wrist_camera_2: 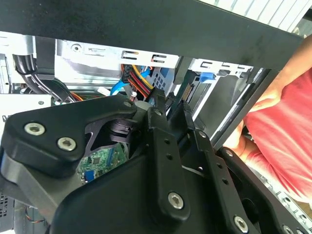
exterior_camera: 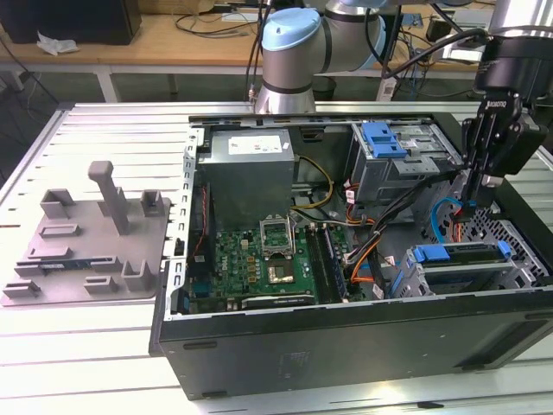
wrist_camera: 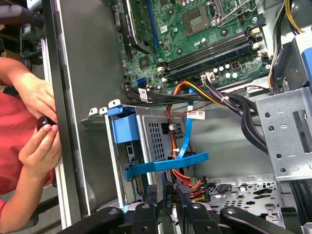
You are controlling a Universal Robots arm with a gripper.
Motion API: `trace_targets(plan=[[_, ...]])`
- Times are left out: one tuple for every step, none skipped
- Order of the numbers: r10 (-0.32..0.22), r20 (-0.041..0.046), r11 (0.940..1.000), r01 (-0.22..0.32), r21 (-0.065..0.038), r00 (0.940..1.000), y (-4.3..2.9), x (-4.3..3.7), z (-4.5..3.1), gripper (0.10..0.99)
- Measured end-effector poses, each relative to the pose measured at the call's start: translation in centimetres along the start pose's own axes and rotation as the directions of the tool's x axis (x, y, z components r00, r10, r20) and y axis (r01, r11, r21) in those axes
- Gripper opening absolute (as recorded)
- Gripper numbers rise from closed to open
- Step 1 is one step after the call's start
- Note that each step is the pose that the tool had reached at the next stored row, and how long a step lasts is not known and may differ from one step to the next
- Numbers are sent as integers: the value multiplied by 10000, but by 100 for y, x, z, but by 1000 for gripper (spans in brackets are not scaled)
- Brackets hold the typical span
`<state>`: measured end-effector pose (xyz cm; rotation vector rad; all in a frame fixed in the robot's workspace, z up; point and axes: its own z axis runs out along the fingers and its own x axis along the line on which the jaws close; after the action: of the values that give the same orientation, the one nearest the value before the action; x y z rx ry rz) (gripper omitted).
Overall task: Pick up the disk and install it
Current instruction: 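Insert the first disk wire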
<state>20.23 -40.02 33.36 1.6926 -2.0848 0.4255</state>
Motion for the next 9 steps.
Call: trace_targets(plan=[[0,0,10000,0,0,10000,0,0,0,290],[0,0,10000,0,0,10000,0,0,0,290],[0,-1,10000,0,0,10000,0,0,0,290],[0,-1,10000,0,0,10000,0,-1,1,290],[0,-1,10000,0,0,10000,1,-2,1,275],[1,-8,10000,-1,2,10000,2,-2,0,208],[1,-12,10000,-1,2,10000,3,-3,-1,208],[2,-15,10000,-2,3,10000,3,-3,-1,165],[2,-16,10000,-2,3,10000,4,-4,-1,165]])
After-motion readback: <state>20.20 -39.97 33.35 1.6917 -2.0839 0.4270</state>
